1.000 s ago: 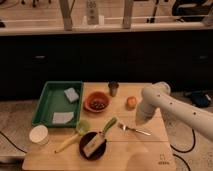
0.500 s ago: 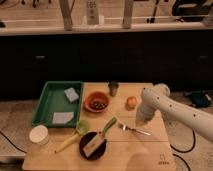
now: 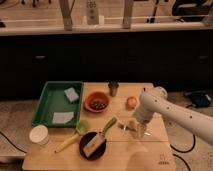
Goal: Place fork in table surface
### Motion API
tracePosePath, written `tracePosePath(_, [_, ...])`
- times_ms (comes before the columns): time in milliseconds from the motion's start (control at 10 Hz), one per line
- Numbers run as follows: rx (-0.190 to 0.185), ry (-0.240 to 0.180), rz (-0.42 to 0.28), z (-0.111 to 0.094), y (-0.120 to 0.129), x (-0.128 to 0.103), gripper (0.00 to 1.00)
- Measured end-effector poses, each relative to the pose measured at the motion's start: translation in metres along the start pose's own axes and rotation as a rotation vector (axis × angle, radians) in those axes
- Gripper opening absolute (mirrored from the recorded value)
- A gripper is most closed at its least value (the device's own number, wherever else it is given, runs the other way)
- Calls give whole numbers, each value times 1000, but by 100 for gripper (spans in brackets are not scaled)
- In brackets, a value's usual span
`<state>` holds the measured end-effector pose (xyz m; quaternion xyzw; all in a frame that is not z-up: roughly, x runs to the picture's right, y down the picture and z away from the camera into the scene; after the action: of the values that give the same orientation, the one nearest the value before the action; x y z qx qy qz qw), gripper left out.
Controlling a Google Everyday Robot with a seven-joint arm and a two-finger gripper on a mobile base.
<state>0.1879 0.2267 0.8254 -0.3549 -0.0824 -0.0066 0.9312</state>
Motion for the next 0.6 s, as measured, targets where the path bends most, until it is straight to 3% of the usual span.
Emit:
tracePosePath(300, [2, -2, 1, 16, 4, -1, 75])
tracePosePath(600, [5, -5, 2, 25, 5, -1, 45])
